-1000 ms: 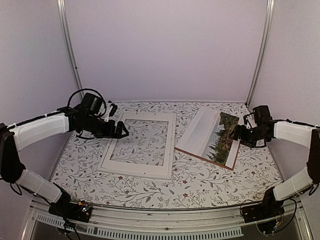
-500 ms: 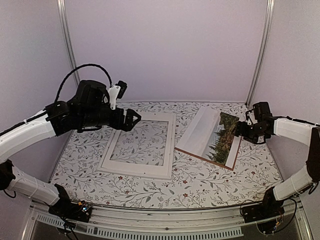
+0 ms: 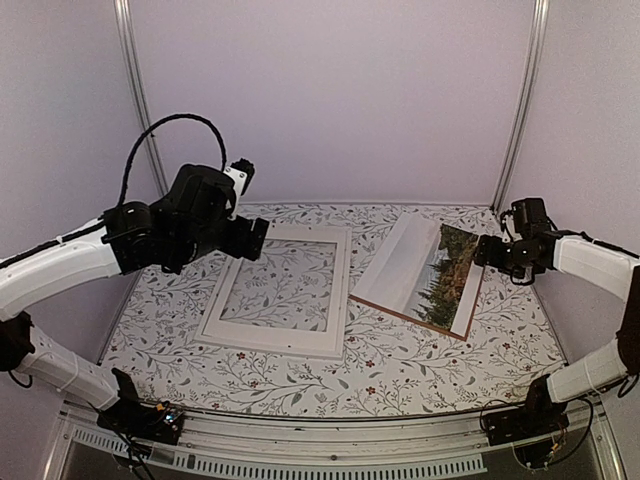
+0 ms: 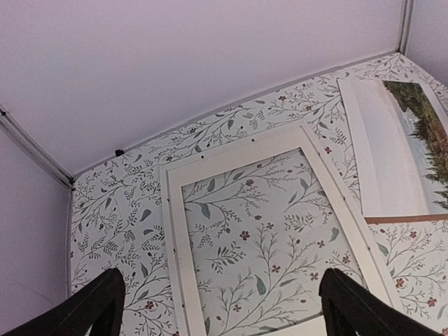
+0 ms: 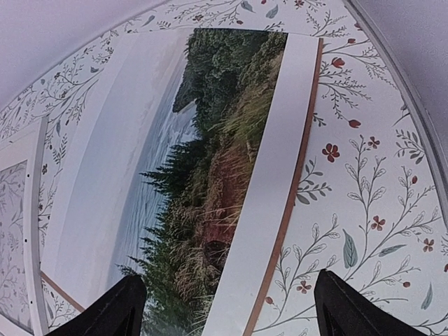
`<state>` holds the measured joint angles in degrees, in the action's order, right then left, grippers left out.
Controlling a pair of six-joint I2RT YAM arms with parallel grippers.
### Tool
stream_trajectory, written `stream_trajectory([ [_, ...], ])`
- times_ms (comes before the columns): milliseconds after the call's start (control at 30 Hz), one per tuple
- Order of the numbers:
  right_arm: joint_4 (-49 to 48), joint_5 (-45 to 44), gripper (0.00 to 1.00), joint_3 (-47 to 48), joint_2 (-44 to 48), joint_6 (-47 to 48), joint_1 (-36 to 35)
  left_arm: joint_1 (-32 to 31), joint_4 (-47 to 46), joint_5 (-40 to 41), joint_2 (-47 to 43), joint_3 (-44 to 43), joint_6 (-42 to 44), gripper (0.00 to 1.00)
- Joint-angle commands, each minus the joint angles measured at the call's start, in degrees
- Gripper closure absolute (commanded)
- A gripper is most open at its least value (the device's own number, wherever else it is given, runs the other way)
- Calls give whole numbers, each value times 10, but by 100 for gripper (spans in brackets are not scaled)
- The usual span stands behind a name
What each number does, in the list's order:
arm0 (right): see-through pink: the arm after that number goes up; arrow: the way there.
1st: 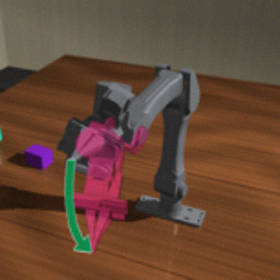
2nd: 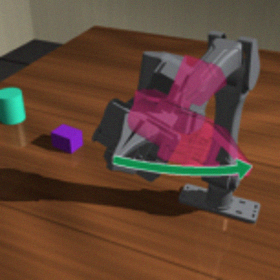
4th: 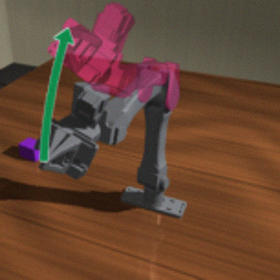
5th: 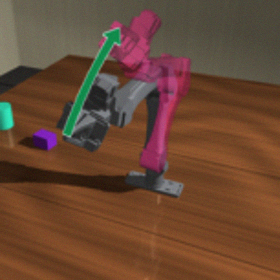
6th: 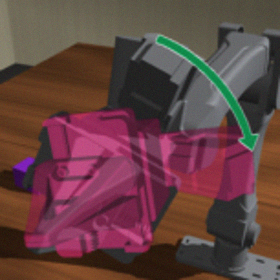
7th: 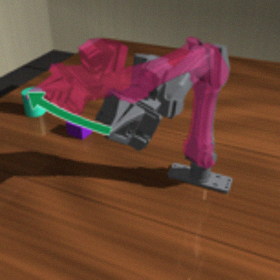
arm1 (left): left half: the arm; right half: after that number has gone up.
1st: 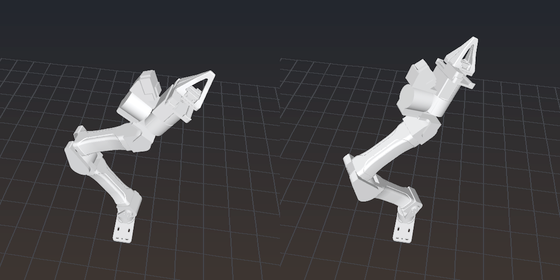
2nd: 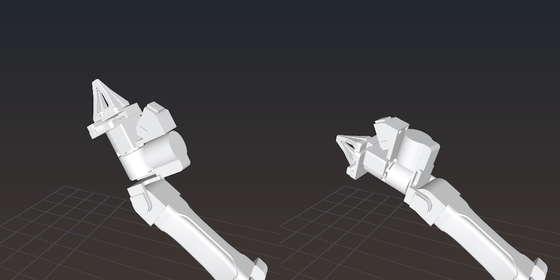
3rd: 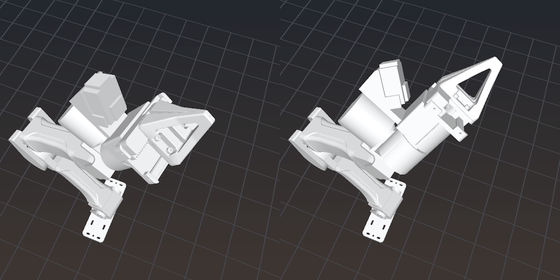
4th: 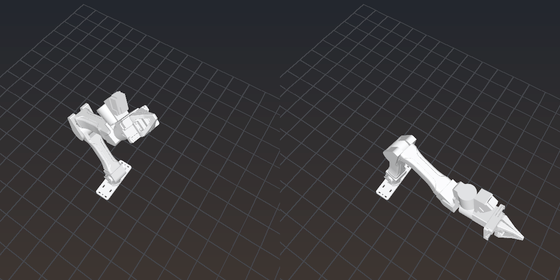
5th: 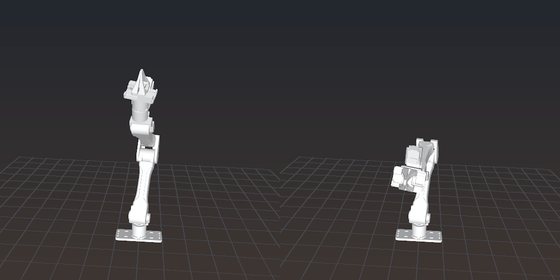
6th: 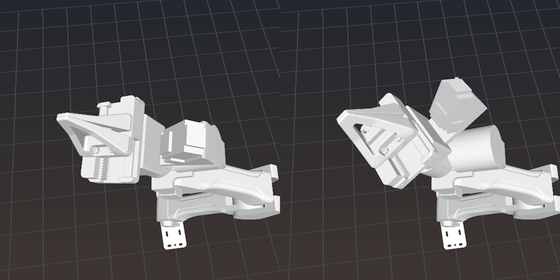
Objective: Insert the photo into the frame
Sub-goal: Move the backboard to the center of the board.
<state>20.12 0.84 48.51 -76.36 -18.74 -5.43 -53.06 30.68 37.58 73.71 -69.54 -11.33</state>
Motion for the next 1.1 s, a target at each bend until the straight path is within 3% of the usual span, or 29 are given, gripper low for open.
stream_trajectory([
  [0,-23,-28,13,36,-28,10,6,20,-81,-50,27,5,4,0],
  [133,-36,-19,13,58,-68,4,10,36,-102,-134,86,-28,-15,0],
  [400,-46,21,13,83,-123,22,10,36,-115,-214,258,-149,-5,0],
  [633,-49,34,12,70,-106,42,10,36,-40,-190,403,-325,-1,1],
  [867,-32,33,11,63,-114,49,11,39,-47,-288,498,-405,36,0],
  [1067,-19,60,13,40,-127,28,11,42,10,-369,600,-522,26,1],
])
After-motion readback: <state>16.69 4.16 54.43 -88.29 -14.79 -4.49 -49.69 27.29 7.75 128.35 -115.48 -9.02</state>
